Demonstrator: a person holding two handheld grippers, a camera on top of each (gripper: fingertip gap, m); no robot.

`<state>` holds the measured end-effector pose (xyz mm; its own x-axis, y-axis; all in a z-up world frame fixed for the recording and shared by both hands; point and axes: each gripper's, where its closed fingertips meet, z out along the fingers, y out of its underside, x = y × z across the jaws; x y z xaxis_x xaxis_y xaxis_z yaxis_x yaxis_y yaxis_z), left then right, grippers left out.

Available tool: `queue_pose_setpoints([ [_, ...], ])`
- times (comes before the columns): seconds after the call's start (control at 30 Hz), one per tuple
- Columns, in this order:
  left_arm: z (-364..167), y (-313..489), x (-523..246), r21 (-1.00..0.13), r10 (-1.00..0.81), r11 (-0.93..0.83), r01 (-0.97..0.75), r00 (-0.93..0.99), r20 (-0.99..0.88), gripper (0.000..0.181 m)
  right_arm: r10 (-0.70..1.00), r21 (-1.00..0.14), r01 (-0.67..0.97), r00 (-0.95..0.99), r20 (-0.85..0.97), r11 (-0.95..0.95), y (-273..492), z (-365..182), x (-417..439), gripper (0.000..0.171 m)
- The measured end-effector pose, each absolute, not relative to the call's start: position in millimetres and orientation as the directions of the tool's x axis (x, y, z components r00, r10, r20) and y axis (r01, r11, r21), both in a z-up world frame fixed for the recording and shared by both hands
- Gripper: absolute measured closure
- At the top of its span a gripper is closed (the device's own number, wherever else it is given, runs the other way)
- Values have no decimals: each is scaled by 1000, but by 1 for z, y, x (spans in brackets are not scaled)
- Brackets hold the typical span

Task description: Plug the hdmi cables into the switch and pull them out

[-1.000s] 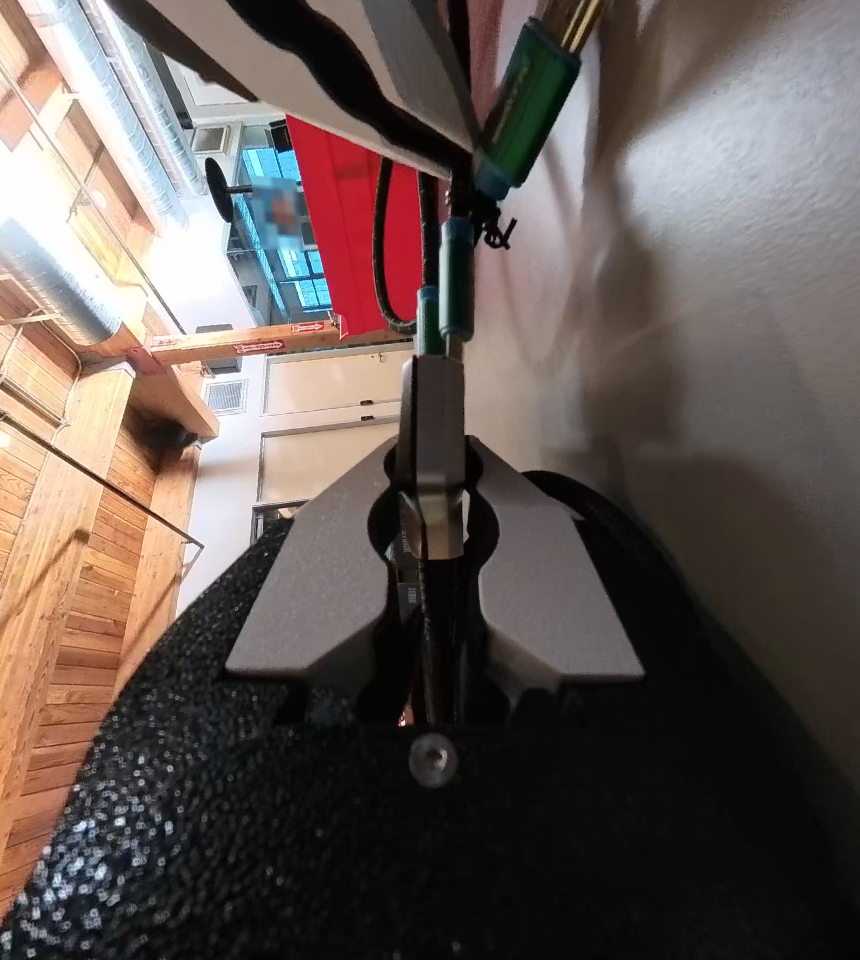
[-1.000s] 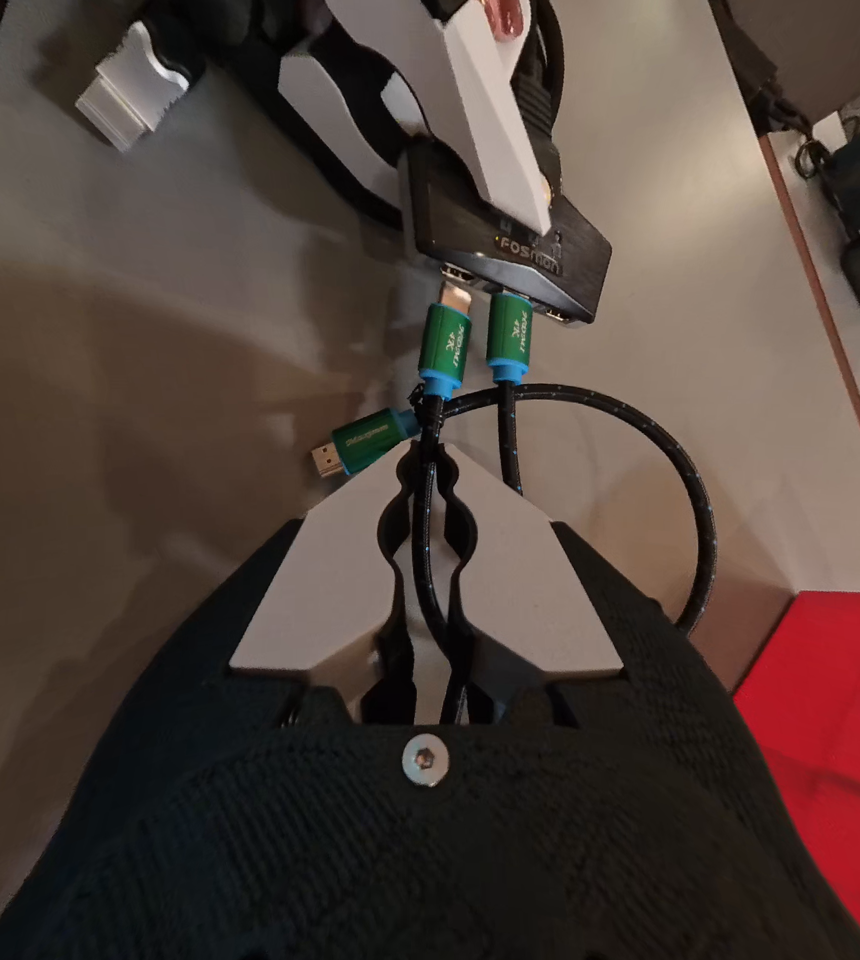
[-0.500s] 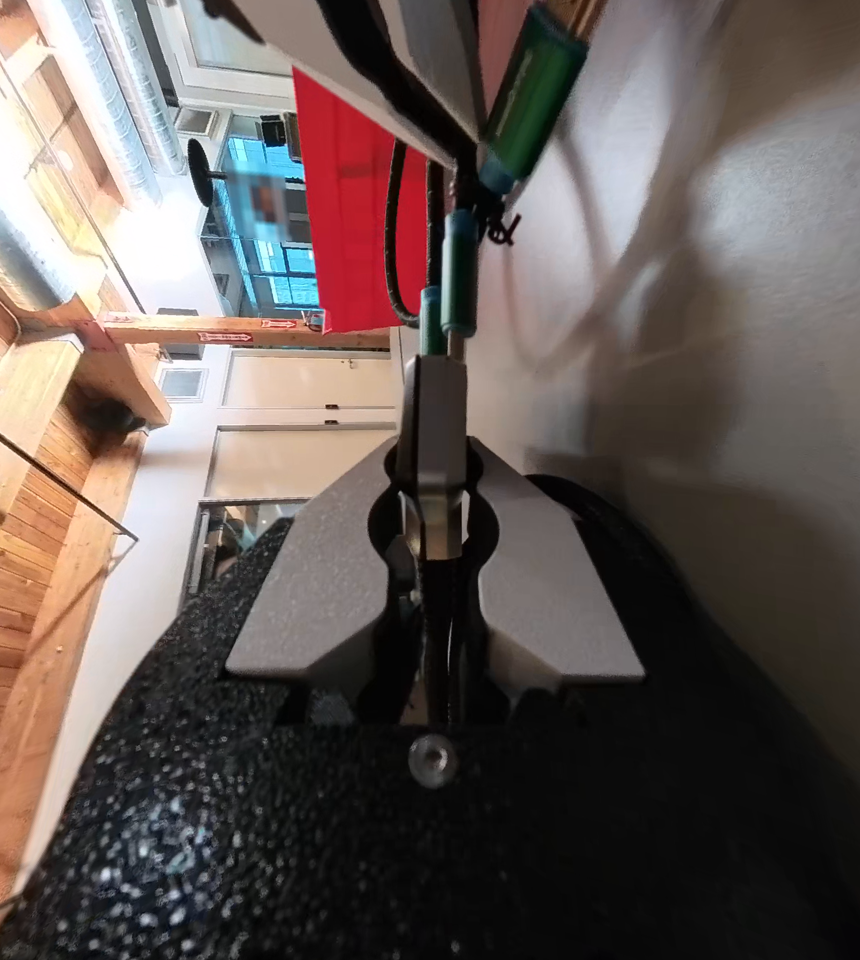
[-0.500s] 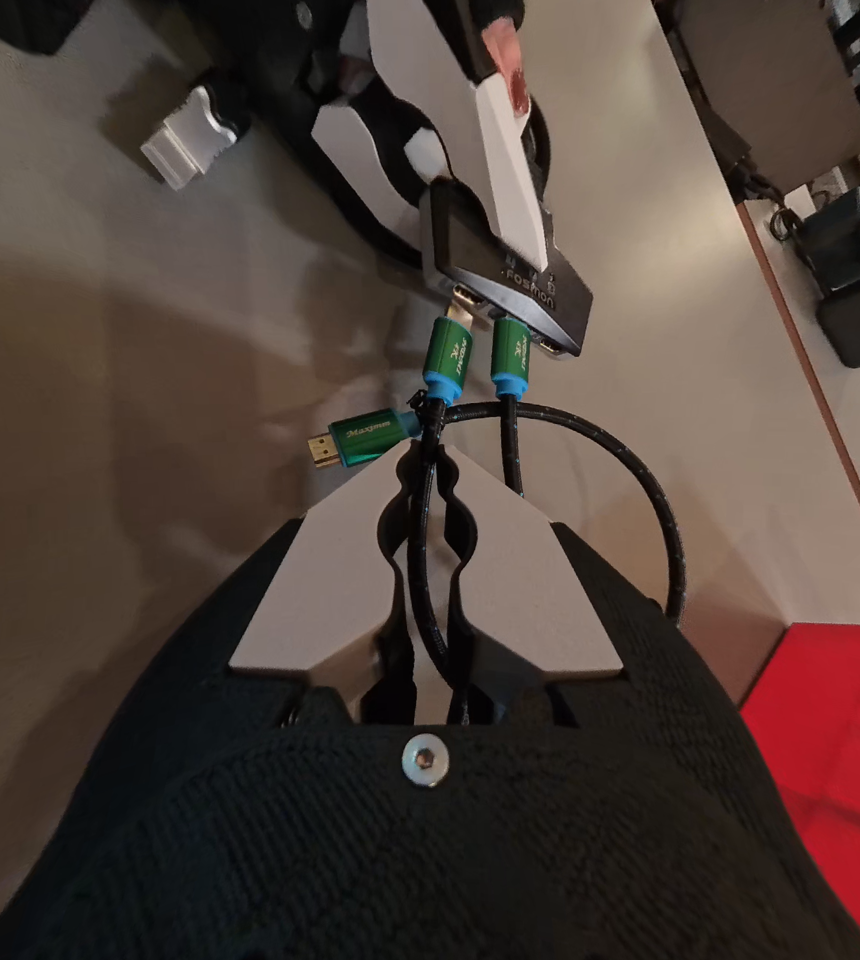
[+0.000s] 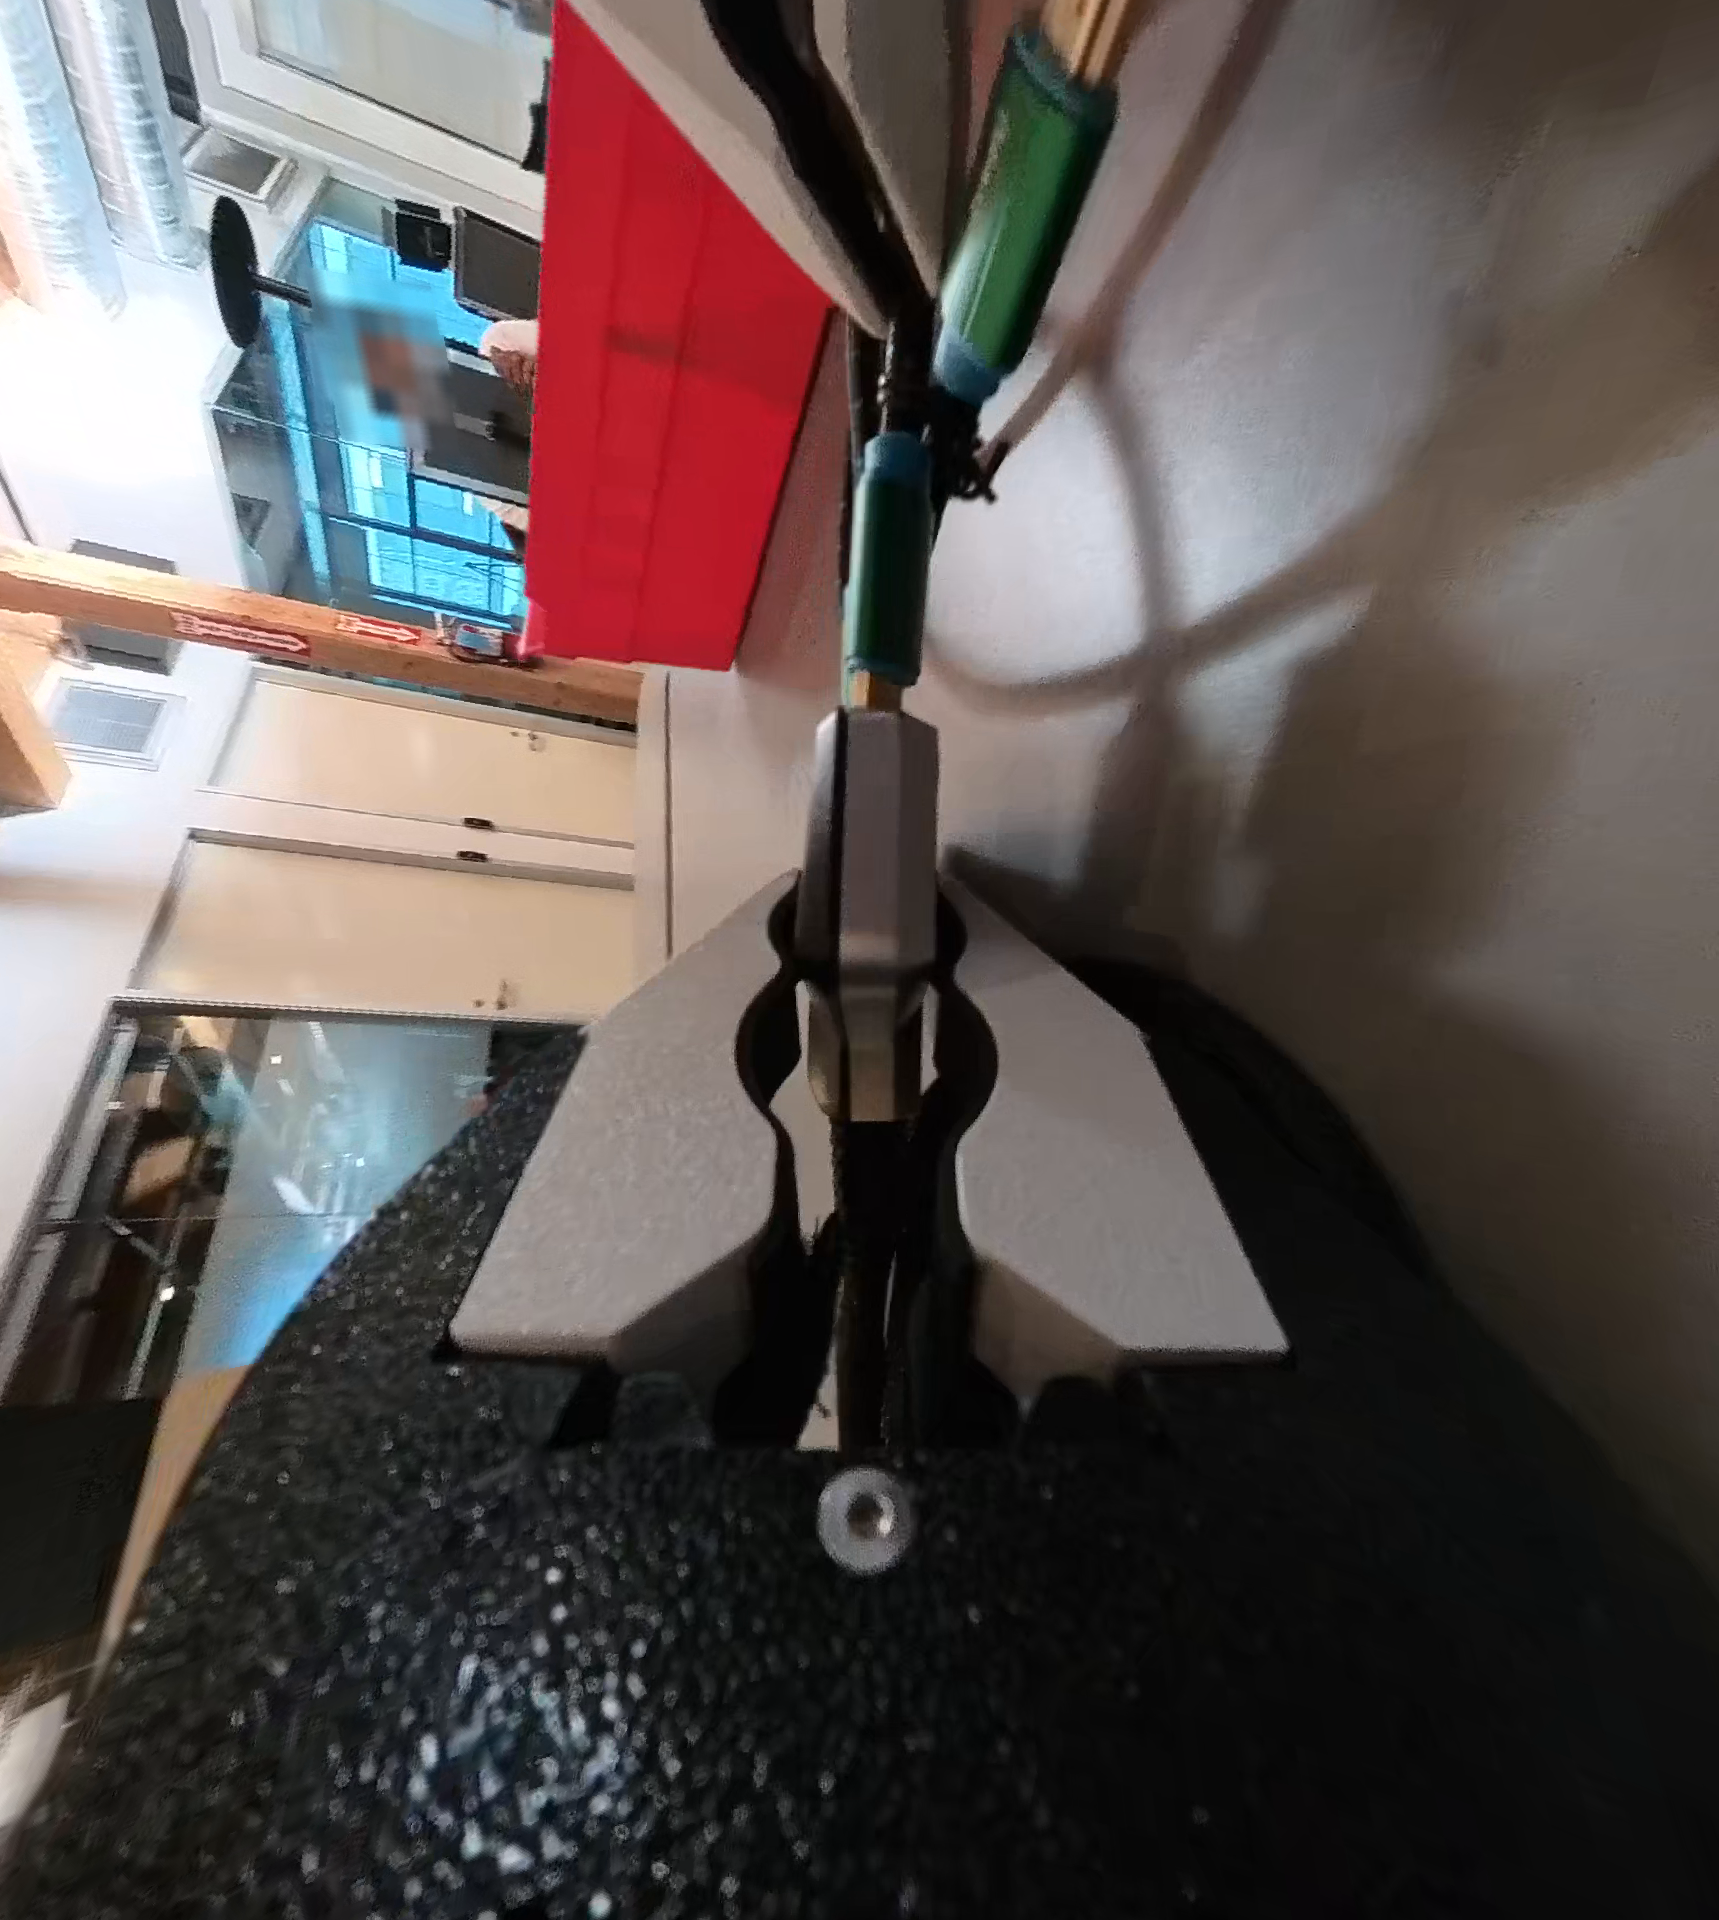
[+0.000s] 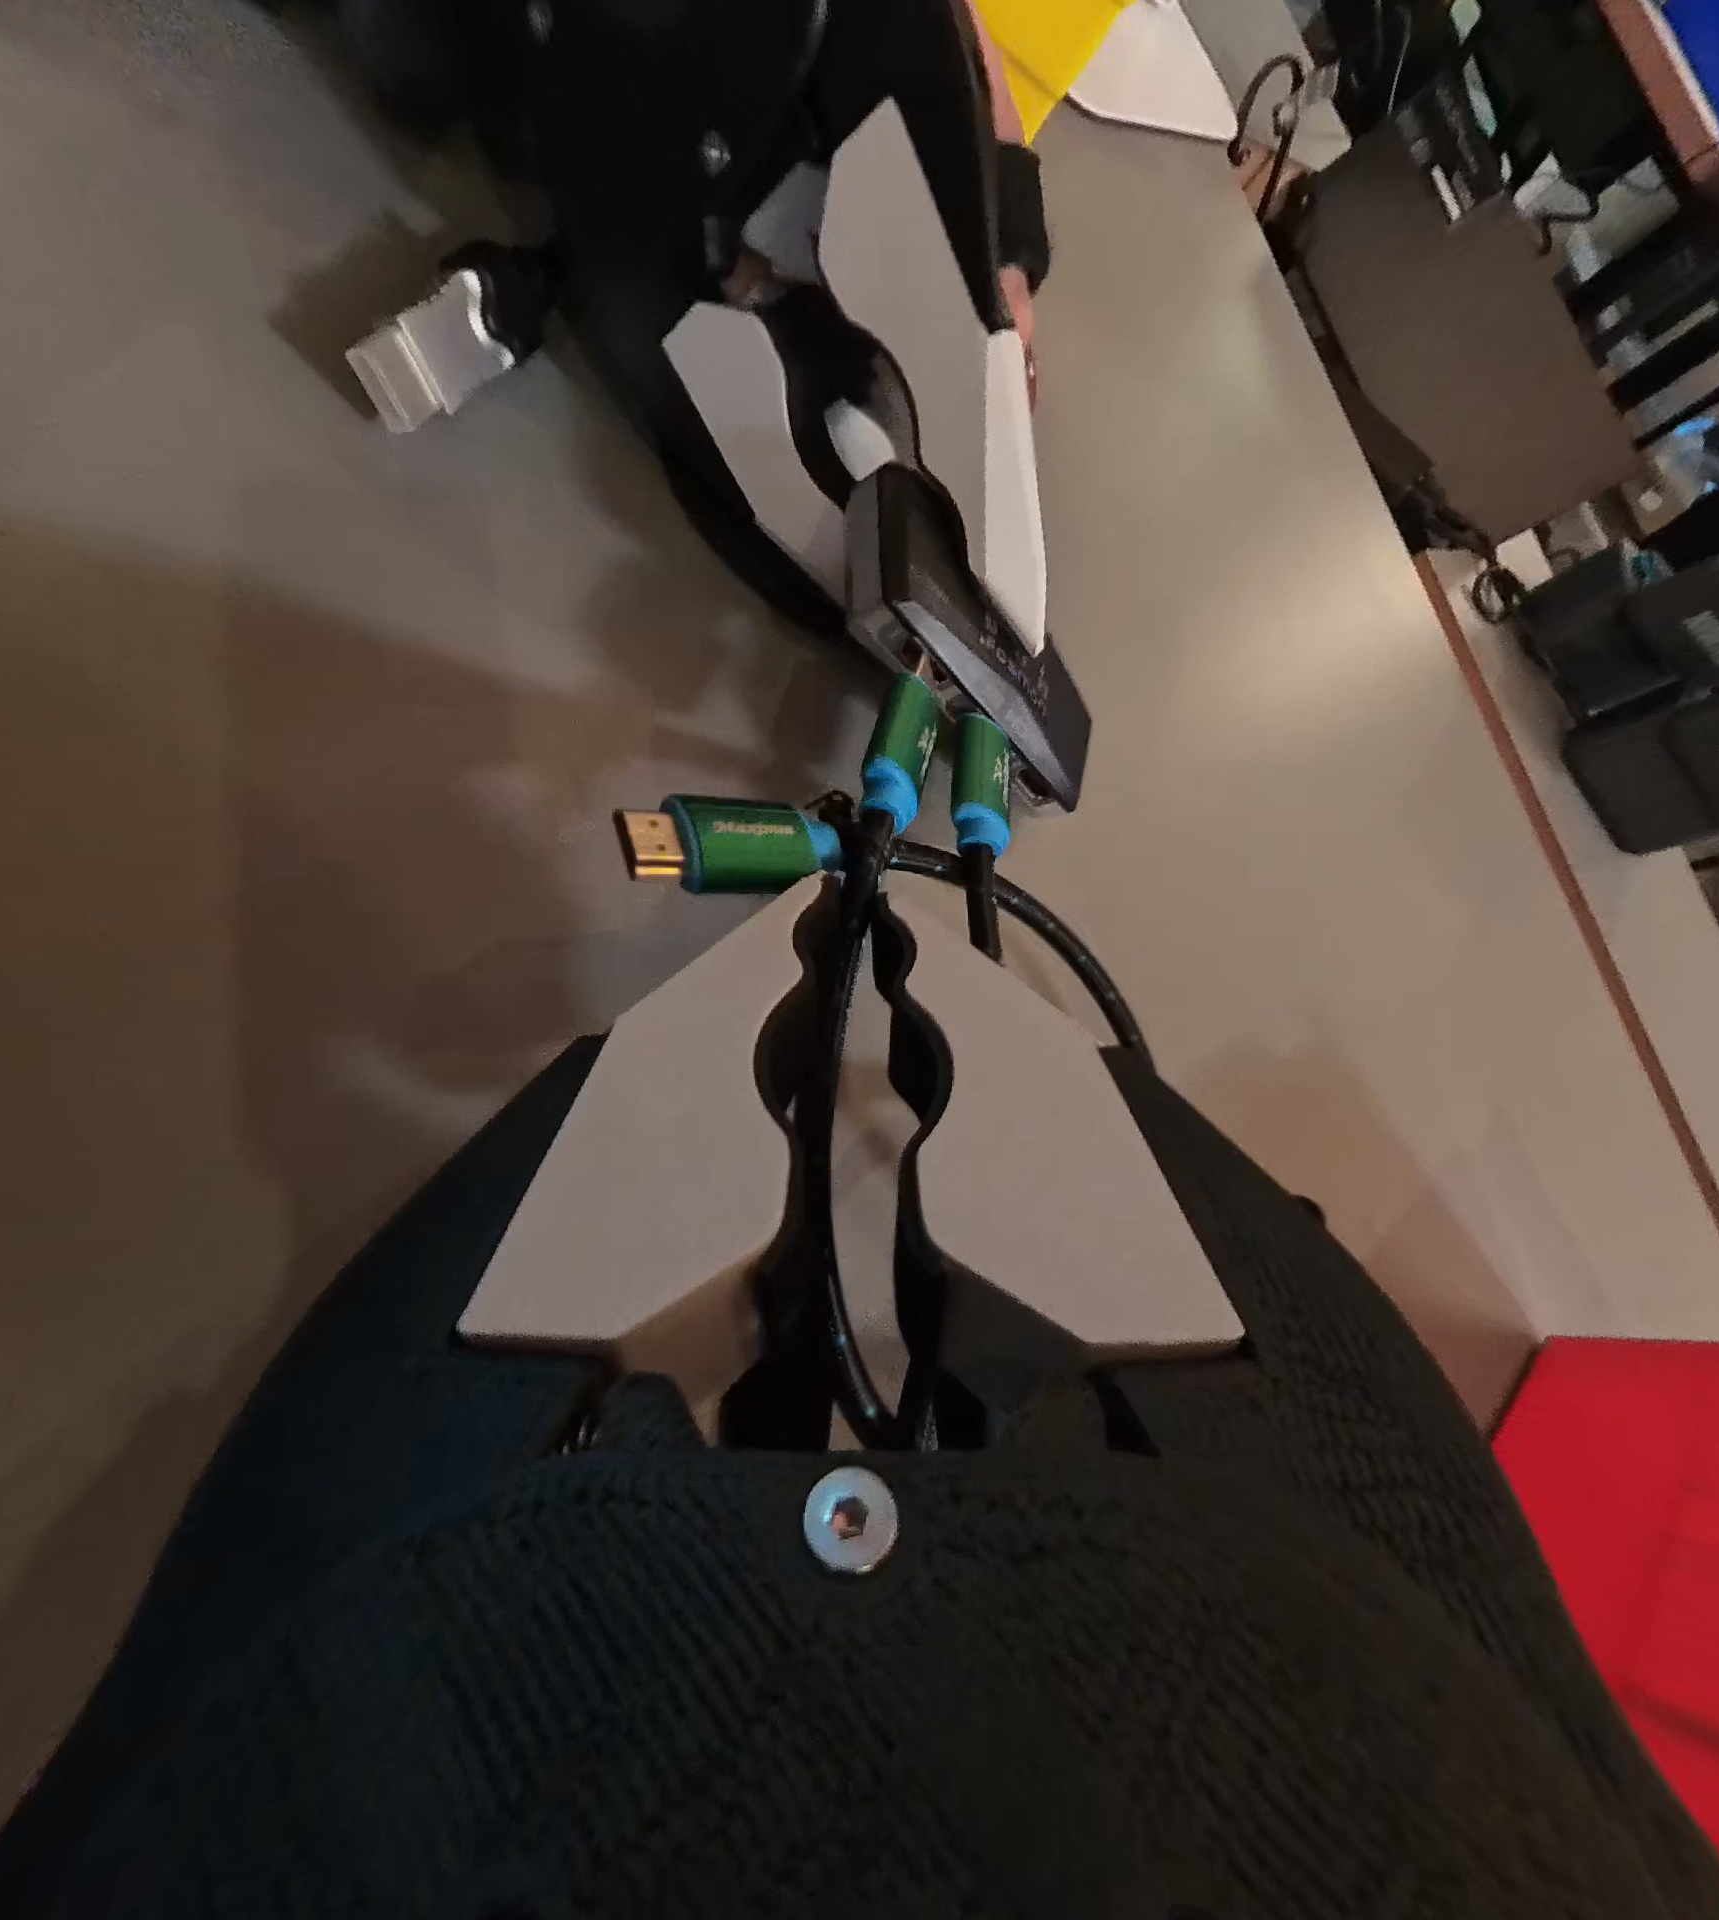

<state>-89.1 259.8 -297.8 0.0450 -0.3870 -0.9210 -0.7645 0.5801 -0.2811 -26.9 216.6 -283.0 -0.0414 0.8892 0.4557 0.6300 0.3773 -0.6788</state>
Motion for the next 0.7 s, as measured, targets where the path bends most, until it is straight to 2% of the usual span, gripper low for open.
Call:
queue_pose_setpoints([
  [0.17, -296, 257, -89, -364, -452, 571, -736, 89, -888, 163, 873, -689, 573, -102, 477, 444, 210, -279, -27, 167],
  [0.43, -283, 245, -86, -645, -687, 477, -597, 205, -697, 163, 795, -635, 538, -116, 596, 554, 211, -262, -25, 167],
  [0.5, -282, 242, -85, -665, -708, 473, -578, 199, -678, 163, 802, -642, 542, -107, 587, 542, 212, -261, -25, 167],
  [0.7, -280, 236, -82, -722, -764, 445, -531, 195, -614, 163, 922, -814, 446, -78, 379, 372, 205, -248, -25, 167],
])
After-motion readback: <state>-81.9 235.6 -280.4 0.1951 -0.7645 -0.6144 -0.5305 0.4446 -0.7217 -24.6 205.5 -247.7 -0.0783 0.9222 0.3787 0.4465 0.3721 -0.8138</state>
